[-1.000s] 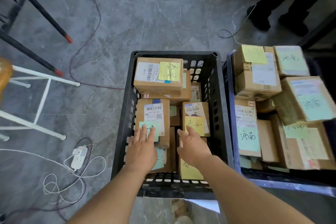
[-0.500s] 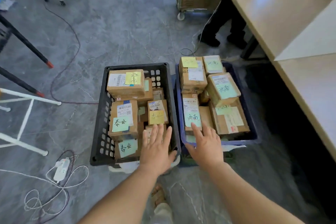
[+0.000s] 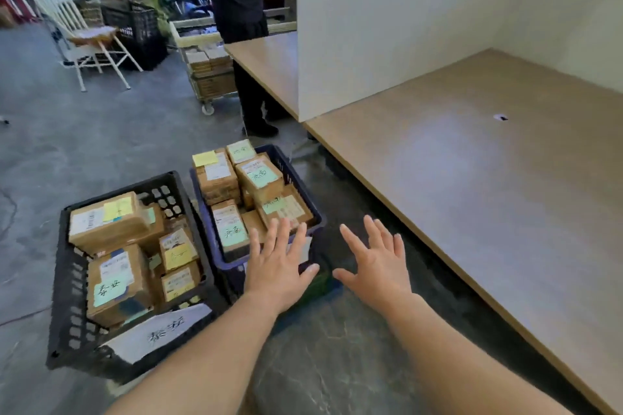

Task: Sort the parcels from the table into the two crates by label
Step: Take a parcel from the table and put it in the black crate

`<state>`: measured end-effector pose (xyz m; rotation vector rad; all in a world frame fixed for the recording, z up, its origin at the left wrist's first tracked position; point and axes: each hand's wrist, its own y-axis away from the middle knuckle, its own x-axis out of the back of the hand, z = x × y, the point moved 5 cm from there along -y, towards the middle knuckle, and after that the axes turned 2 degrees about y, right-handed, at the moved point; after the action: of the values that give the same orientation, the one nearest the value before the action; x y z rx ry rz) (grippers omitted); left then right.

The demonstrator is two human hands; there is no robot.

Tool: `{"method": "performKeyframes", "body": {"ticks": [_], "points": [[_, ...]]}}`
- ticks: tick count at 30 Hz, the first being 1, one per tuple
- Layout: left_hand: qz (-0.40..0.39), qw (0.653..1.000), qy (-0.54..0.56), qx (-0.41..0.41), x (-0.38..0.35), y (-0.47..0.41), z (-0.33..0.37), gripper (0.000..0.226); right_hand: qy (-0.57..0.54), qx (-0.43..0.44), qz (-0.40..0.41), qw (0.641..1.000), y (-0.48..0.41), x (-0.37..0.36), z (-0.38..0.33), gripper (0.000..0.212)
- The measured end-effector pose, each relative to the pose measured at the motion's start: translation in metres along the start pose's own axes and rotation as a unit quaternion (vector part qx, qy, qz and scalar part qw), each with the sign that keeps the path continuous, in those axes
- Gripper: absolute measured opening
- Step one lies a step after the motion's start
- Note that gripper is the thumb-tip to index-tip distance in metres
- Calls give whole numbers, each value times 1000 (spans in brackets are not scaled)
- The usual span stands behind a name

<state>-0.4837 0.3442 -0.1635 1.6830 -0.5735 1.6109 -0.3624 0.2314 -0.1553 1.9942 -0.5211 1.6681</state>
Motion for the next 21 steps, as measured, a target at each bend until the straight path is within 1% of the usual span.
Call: {"method": "performKeyframes", "body": {"ticks": [4,10,14,18,21], "points": [[30,998,-25,-55,13,12,80,77,-19,-55,24,998,49,26,70,80],[44,986,-45,-153,19,28,199,78,-20,-150,72,986,125,56,165,78],[54,971,-65,-223,27,41,268,78,-4,-218,94,971,170,65,220,78],[58,952,-100,-283,26,46,324,76,1,-271,109,956,207,74,260,77],[52,938,-104,-325,19,50,368,75,-5,-313,117,942,234,77,289,76]]}}
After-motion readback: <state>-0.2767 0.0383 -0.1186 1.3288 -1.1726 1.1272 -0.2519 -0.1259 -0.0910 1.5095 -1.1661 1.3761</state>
